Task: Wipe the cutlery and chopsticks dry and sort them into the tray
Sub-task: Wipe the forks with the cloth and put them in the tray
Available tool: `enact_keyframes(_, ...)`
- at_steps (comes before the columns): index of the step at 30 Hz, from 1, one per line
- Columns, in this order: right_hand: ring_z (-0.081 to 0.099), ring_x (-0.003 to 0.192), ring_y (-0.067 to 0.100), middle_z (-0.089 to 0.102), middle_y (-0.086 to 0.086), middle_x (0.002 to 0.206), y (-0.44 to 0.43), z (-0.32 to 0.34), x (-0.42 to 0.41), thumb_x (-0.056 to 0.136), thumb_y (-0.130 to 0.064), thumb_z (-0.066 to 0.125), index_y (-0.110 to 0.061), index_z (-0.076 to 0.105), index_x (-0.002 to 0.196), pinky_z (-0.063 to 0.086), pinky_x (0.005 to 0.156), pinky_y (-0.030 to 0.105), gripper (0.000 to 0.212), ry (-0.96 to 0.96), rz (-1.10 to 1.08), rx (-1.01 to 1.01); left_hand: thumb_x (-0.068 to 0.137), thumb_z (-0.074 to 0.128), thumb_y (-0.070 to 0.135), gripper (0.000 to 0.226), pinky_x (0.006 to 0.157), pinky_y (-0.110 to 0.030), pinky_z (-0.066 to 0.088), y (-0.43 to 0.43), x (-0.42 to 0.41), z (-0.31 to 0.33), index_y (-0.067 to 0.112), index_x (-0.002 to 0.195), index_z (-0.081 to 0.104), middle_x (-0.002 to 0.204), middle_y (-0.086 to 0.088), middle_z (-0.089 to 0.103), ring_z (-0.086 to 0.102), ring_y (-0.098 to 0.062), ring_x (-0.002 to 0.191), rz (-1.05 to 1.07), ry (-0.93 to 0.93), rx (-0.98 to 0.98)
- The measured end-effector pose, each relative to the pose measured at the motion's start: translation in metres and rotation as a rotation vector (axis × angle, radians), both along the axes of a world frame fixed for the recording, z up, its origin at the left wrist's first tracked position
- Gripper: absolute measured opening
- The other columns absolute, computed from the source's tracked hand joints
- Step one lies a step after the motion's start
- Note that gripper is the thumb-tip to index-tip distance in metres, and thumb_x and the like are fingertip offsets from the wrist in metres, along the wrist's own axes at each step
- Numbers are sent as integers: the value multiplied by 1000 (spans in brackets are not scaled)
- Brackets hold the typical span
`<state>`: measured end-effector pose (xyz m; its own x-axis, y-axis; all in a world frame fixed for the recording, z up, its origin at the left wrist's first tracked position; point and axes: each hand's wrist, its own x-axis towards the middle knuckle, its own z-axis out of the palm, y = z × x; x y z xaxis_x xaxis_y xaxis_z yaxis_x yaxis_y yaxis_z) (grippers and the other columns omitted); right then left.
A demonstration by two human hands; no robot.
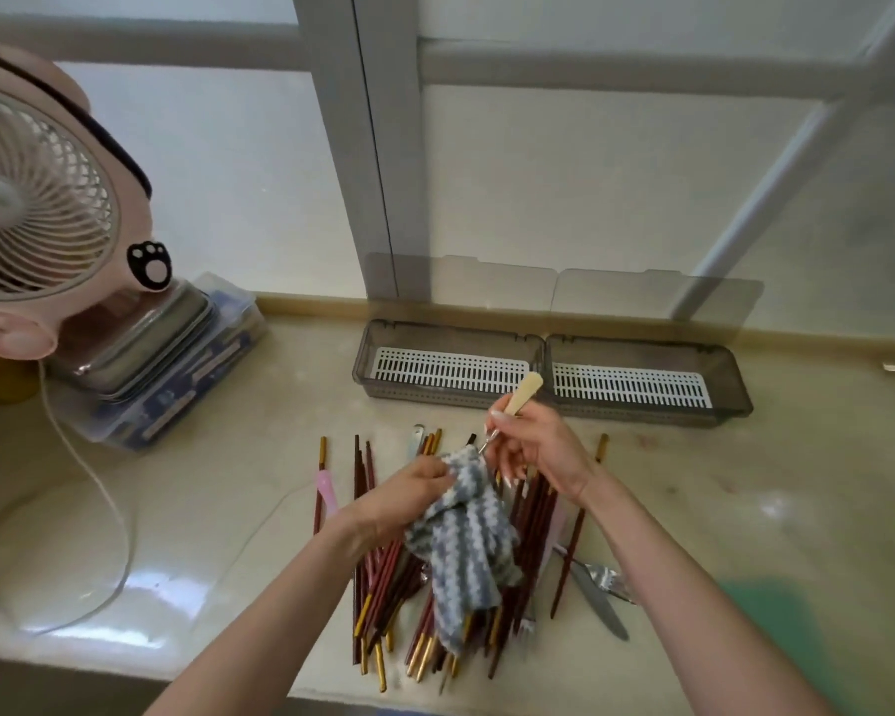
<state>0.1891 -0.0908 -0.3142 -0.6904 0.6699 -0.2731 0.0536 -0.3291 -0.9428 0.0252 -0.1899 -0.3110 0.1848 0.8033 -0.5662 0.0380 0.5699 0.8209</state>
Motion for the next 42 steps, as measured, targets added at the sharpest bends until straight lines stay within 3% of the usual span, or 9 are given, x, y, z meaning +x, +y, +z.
enact_keyframes(11, 48, 38, 16, 59, 9, 52, 8, 7, -13, 94, 0, 47, 2, 59, 77, 37, 36, 19, 21, -16, -305, 119, 97, 44, 20, 26, 69, -25, 47, -7, -9, 4, 9, 76, 54, 75, -3, 62, 60, -13, 67, 116, 46, 25)
enact_keyframes(16, 56, 43, 18, 63, 9, 58, 21, 21, -6, 95, -5, 47, 10, 59, 90, 46, 41, 24, 20, 56, -667, 108, 98, 41, 15, 29, 60, -23, 49, -17, -26, 5, 3, 78, 57, 69, -7, 63, 63, -14, 62, 419, 35, 62)
enact_keyframes(19, 66, 55, 23, 69, 16, 70, 19, 34, -3, 93, -7, 50, 7, 62, 92, 55, 52, 27, 19, 165, -593, -3, 97, 39, 7, 27, 57, -26, 54, -15, -22, 4, -2, 84, 61, 75, -15, 65, 65, -17, 60, 578, -110, 36)
enact_keyframes(22, 67, 64, 25, 69, 22, 82, -5, 28, -20, 88, -10, 57, 7, 63, 98, 57, 57, 26, 21, 248, -496, -163, 96, 41, 13, 25, 76, -36, 56, 2, -3, 7, 0, 97, 62, 90, -17, 68, 67, -24, 79, 607, -319, 32)
enact_keyframes(26, 57, 61, 13, 64, 8, 71, -37, 9, -36, 84, -10, 60, -1, 67, 100, 48, 54, 20, 19, 231, -555, -260, 96, 40, 9, 21, 80, -34, 51, 25, 21, 16, 1, 99, 59, 91, -14, 68, 64, -23, 84, 776, -424, 100)
enact_keyframes(31, 61, 67, 17, 67, 12, 79, -47, 1, -22, 89, -14, 56, -2, 61, 115, 51, 62, 25, 29, 268, -517, -301, 95, 43, 11, 17, 79, -37, 48, 36, 15, 9, 3, 99, 57, 93, -14, 64, 62, -24, 85, 1019, -438, 36)
enact_keyframes(34, 67, 76, 25, 69, 21, 89, -48, 4, -8, 90, -9, 50, 3, 59, 112, 57, 69, 30, 27, 294, -412, -297, 95, 41, 12, 19, 71, -33, 49, 38, 3, 11, 3, 102, 56, 92, -13, 63, 61, -23, 82, 1023, -394, 48)
enact_keyframes(39, 70, 71, 27, 70, 23, 83, -52, 5, -8, 79, -4, 55, 6, 62, 102, 58, 64, 29, 26, 253, -398, -273, 97, 39, 16, 22, 70, -34, 49, 35, 6, 10, 2, 98, 56, 92, -15, 62, 62, -25, 82, 954, -317, 71)
enact_keyframes(42, 69, 64, 27, 69, 23, 77, -54, 5, -21, 74, -5, 60, 6, 61, 96, 58, 59, 29, 24, 204, -422, -217, 99, 38, 19, 26, 50, -27, 48, 26, 19, 8, 6, 84, 55, 70, -10, 61, 60, -18, 56, 904, -300, 47)
